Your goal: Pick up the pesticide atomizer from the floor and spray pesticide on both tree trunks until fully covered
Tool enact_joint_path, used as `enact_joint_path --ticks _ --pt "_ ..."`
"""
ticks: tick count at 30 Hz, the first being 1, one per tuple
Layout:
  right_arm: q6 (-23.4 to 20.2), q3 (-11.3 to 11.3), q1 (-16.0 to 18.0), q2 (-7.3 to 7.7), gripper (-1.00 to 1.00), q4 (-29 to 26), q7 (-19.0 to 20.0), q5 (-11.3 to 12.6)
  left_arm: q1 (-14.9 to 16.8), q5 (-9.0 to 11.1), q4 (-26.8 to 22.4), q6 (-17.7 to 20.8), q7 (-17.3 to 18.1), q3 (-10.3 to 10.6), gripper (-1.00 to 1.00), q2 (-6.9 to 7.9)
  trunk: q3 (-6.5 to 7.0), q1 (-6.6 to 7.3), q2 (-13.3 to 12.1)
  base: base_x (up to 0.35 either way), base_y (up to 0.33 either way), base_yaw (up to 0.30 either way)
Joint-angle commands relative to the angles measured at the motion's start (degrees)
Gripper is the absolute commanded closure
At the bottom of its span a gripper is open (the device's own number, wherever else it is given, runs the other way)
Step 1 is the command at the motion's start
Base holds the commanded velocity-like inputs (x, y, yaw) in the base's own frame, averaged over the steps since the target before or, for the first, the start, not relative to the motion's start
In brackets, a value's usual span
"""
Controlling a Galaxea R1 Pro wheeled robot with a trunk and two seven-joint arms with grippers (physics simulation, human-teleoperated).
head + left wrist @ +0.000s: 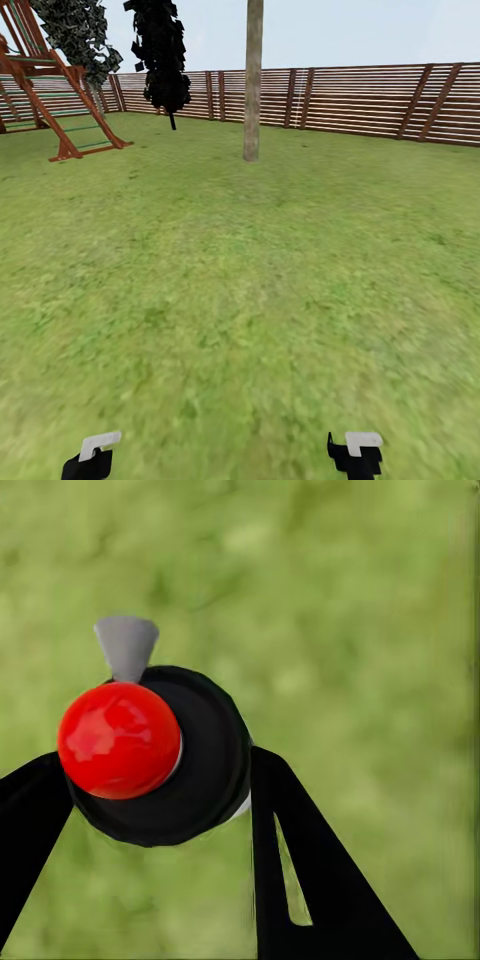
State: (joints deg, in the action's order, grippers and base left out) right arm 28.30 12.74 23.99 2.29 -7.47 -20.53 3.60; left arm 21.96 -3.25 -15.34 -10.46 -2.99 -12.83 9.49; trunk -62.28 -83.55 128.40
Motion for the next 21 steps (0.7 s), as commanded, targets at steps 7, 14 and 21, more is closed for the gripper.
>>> enact_joint_path --ticks 7,14,21 --pt "0.0 0.0 0.0 0.0 -1.0 0.0 -0.03 0.0 -0.02 0.0 -0.02 0.0 0.0 0.0 1.0 0.0 0.0 0.0 0.0 0.339 0.0 0.0" --pt "0.0 0.0 0.0 0.0 -1.0 0.0 -0.01 0.0 -0.03 0.0 -0.03 0.0 0.0 0.0 1.0 0.0 0.0 0.0 0.0 0.339 0.0 0.0" --pt "-0.07 0.0 0.0 0.0 -1.0 0.0 0.05 0.0 -0.01 0.17 -0.04 0.15 0.0 -0.08 1.0 0.45 0.0 0.0 0.0 0.339 0.0 0.0"
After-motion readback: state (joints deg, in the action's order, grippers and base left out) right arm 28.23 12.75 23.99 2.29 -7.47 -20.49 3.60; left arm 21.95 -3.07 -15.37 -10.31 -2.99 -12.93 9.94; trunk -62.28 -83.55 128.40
